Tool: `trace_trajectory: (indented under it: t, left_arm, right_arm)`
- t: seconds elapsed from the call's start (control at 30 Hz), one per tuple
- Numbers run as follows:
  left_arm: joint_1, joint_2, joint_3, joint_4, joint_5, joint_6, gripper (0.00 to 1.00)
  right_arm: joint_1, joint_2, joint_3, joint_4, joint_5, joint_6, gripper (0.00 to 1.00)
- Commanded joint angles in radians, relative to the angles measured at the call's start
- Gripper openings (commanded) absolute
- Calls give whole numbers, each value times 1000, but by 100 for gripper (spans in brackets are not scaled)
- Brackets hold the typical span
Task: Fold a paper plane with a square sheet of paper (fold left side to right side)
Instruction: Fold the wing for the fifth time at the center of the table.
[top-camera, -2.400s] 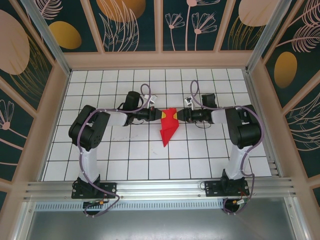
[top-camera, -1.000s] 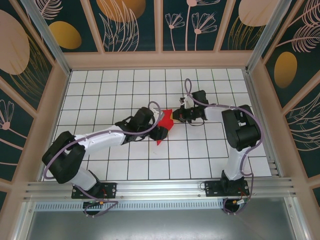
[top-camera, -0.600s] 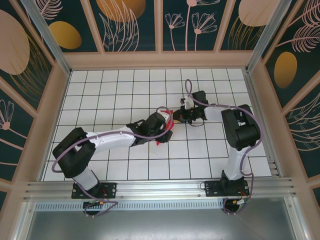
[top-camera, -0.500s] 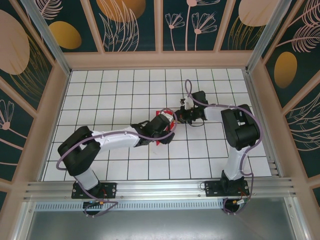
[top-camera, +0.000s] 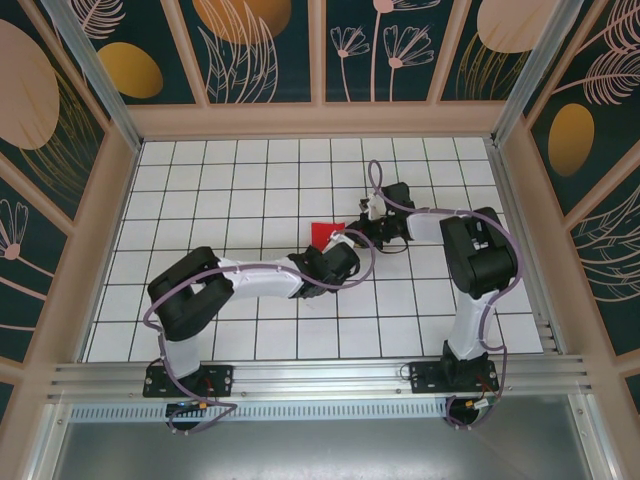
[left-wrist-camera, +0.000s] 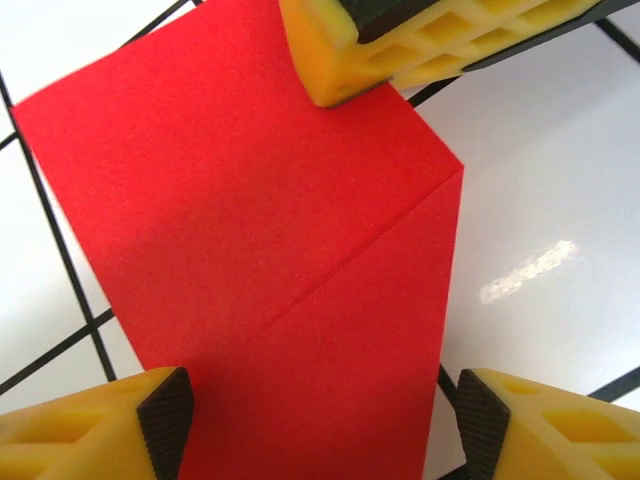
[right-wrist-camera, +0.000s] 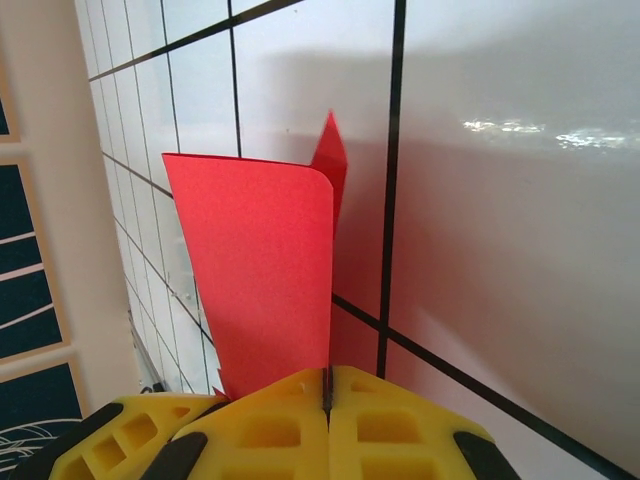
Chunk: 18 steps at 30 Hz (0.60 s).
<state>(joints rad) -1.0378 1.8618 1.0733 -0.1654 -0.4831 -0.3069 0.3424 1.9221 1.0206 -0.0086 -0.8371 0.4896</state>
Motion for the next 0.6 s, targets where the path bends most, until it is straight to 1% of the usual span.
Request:
trace_trajectory:
  t: [0.0, 0.2, 0.27, 0.57]
  left_arm:
    - [-11, 20, 17, -34, -73, 11, 70]
    - [-18, 33, 14, -35, -72, 5, 61]
    - [-18, 38, 13, -33, -72, 2, 55]
    - [-17, 51, 10, -24, -58, -5, 37]
  right_arm:
    - [9, 16, 27, -15, -4, 12, 0]
    - [10, 22, 32, -26, -2, 7, 0]
    - [10, 22, 33, -28, -2, 6, 0]
    - [13, 25, 39, -46, -7, -11, 0]
